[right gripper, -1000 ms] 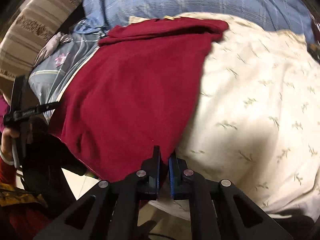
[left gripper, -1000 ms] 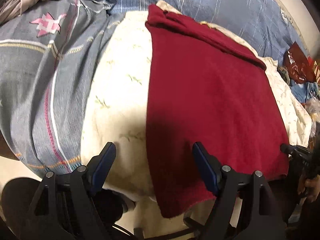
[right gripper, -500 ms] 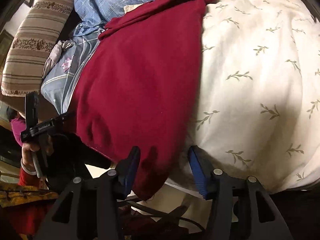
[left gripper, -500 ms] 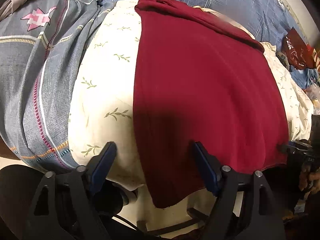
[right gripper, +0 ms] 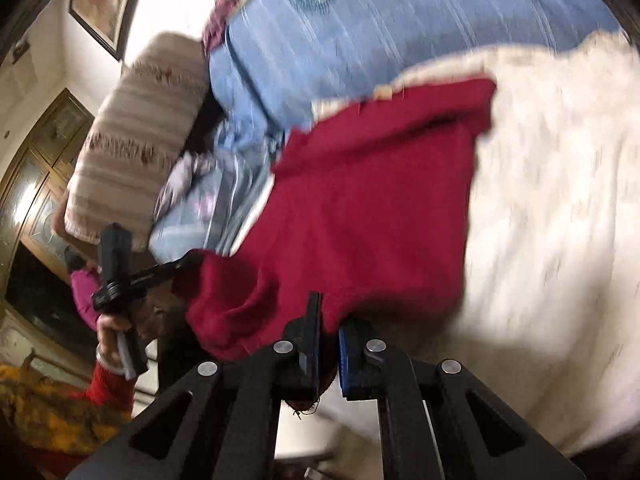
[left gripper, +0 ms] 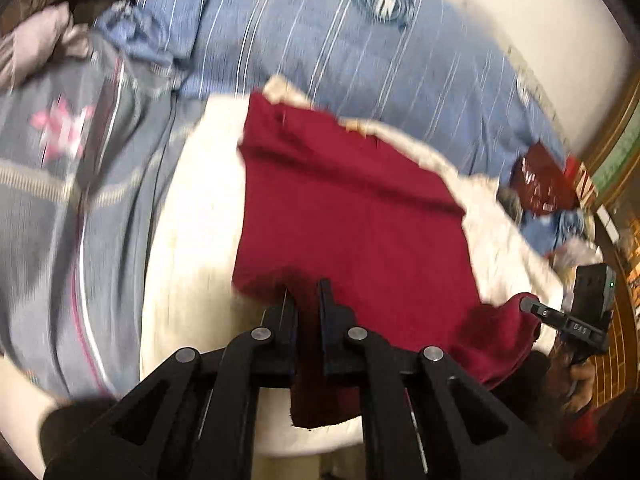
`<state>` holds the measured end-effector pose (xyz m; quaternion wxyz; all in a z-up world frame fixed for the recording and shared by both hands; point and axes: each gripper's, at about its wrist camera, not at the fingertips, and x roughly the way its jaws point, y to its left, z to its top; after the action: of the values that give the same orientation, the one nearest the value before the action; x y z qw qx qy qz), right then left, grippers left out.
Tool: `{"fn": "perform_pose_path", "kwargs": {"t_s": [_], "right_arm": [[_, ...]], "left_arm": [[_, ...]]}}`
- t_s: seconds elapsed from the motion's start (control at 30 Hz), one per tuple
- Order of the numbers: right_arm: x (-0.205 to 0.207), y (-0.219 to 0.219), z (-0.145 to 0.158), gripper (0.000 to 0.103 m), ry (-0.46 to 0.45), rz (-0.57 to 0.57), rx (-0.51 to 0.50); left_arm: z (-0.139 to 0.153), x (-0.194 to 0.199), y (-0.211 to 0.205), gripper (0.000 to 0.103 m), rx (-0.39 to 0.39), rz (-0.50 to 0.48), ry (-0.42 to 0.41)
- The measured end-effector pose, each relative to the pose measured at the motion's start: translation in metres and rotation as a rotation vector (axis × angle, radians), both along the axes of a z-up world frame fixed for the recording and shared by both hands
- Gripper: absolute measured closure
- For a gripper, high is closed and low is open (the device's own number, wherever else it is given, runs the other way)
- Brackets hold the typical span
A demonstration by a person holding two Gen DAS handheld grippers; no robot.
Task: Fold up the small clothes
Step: 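Grasp the hem with the right gripper while the left gripper grasps the hem too, then fold the hem up toward the collar and open both grippers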
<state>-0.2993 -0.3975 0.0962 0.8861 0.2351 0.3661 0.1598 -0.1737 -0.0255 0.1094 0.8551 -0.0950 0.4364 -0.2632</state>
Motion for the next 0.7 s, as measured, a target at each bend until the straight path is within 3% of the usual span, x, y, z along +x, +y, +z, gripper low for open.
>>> {"fn": "perform_pose_path", "kwargs": {"t_s": [0.17,0.33,0.53,0.7], "right_arm": [[0.059,-0.017,0.021,0.097,-0.079,-0.103,-0.026],[0.123,-0.048,0.022,0.097,-0.094,-0.175,-0.005],[0.196,-0.07,0.015,0.097,-0.065,-0.224,-0.019],[0.247,-0.1,-0.015,0.091,0.032,-0.307,0.015]], "left_arm": [[0.019,0.057,-0.022,0.098,-0.036,0.044,-0.079],[0.023,0.117,-0.05,0.098,-0.002,0.082,-0.139],[0.009,0.182,-0.074,0.098,0.029,0.099,-0.119],[-0.015,0.225,-0.086,0.095,-0.009,0.097,-0.05]]}}
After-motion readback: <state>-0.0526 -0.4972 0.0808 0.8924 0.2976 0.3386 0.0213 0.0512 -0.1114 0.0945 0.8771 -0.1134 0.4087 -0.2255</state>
